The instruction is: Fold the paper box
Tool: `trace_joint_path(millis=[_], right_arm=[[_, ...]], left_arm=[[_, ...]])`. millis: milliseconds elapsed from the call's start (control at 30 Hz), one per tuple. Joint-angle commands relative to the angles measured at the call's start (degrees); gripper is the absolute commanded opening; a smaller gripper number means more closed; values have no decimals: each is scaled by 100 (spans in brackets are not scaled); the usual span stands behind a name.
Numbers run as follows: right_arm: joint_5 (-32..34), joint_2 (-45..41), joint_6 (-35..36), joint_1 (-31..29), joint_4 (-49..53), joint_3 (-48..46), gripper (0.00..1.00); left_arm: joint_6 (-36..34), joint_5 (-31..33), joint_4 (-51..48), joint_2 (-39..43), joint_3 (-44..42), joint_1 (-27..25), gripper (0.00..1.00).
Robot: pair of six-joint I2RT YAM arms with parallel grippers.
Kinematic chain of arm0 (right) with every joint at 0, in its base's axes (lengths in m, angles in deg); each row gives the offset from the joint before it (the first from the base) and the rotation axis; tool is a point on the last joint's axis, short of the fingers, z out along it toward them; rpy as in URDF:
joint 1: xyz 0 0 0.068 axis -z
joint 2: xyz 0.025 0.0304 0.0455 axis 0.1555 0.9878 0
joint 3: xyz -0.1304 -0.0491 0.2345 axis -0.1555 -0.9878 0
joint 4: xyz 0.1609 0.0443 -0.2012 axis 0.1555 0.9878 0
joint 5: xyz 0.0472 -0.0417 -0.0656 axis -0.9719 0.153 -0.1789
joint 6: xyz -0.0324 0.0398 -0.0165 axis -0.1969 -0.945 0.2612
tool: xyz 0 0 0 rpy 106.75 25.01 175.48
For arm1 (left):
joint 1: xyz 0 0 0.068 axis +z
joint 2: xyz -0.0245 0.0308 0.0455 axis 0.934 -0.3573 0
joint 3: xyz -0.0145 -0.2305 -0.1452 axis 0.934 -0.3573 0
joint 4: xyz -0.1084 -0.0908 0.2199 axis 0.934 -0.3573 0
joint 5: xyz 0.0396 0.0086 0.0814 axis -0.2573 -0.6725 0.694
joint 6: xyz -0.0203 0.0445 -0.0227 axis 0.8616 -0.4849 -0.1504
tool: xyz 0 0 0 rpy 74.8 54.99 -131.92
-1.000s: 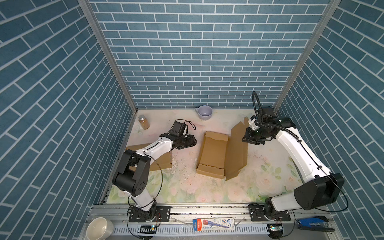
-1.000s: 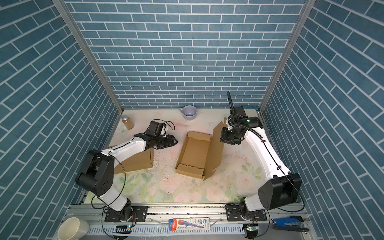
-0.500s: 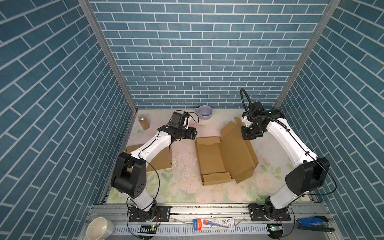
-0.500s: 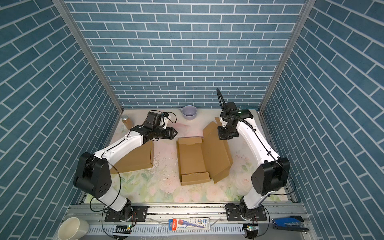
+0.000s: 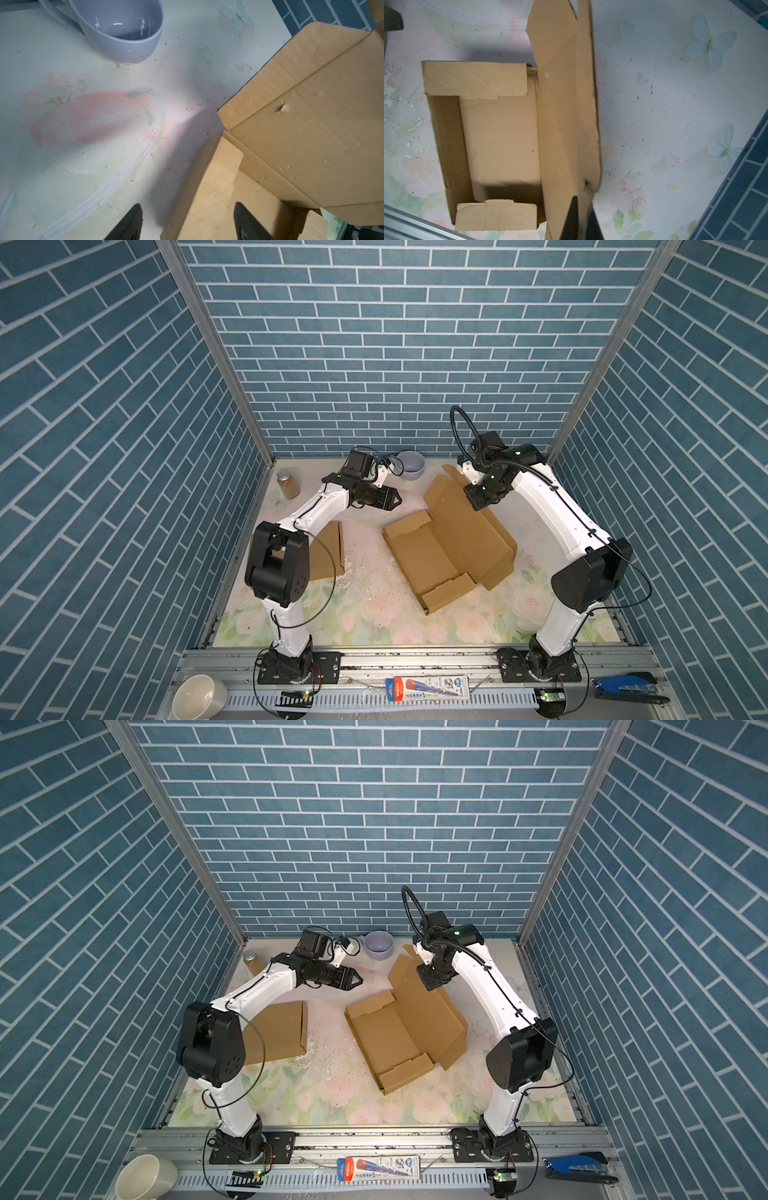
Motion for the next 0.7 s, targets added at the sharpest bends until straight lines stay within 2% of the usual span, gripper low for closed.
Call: trace_joint_path(millis=[0, 200, 433, 667], right_arm=[[318, 178, 600, -101, 58, 235, 0], [301, 207, 730, -217, -51, 265, 0], [316, 214, 744, -309, -161, 310, 0], [372, 166, 746, -326, -237, 367, 0]], left_arm=[[-506, -463, -640, -426, 281, 36, 71], [-546, -933, -706, -837, 269, 34, 70], [-390, -1155, -364, -715, -381, 22, 68], [-407, -1050, -367, -650, -689, -70, 65]])
